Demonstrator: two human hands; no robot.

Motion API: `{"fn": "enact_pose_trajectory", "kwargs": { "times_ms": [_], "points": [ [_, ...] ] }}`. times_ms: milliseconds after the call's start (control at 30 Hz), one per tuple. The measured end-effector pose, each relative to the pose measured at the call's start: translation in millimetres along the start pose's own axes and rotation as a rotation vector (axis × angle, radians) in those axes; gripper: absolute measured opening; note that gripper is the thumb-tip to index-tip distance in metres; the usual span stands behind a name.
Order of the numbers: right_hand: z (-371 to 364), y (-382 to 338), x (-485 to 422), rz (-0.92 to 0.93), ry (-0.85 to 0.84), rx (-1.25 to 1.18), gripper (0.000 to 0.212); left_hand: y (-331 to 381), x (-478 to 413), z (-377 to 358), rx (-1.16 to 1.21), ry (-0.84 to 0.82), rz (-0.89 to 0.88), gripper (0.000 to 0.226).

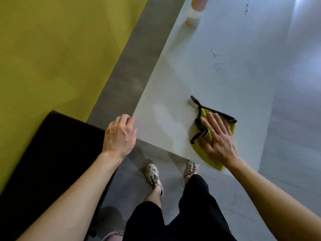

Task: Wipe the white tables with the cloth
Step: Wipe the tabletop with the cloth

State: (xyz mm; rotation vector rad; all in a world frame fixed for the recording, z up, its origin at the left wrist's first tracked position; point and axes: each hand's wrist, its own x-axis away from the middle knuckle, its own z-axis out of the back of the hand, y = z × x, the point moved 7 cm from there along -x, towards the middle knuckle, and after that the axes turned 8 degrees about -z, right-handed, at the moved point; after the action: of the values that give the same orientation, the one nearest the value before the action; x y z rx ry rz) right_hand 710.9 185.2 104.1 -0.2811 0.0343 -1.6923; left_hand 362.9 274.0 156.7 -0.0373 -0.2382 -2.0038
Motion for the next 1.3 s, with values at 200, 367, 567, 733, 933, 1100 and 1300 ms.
{"fn": "enact_pose_trajectory", "kwargs": {
  "times_ms": [200,367,567,733,933,1100,1300],
  "points": [
    [0.3,-7.6,-57.8,-0.328,0.049,-0.004,0.094,65.7,-50.1,-10.1,0.046,-0.272,-0.108,0.11],
    [-7.7,-66.4,-28.9,0.156,-0.025,-0.081,0.079,101.6,-94.2,-23.5,-0.082,-0.526,-0.085,0.156],
    [28.2,125.7,-52.5,-0.065,0.032,-0.044,0.076,149.5,-162.4,-24.9,-0.046,-0.56,0.029,0.173],
    [54.1,189.1,-147.6,-0.432,0.13,-0.044,0.08,189.4,-203.0,-39.2,-0.04,-0.559,0.093,0.179],
    [21.7,78.0,-85.9,0.225,-0.044,-0.067,0.082,184.7,-208.0,-47.2,-0.116,-0.587,0.12,0.182],
    [44.7,178.3,-149.8,0.279,-0.039,-0.047,0.078,188.8,-206.1,-45.5,-0.135,-0.587,0.117,0.181],
    [86.2,241.6,-257.0,-0.273,0.098,-0.078,0.082,186.0,-207.6,-45.5,-0.128,-0.572,0.127,0.18]
  ]
}}
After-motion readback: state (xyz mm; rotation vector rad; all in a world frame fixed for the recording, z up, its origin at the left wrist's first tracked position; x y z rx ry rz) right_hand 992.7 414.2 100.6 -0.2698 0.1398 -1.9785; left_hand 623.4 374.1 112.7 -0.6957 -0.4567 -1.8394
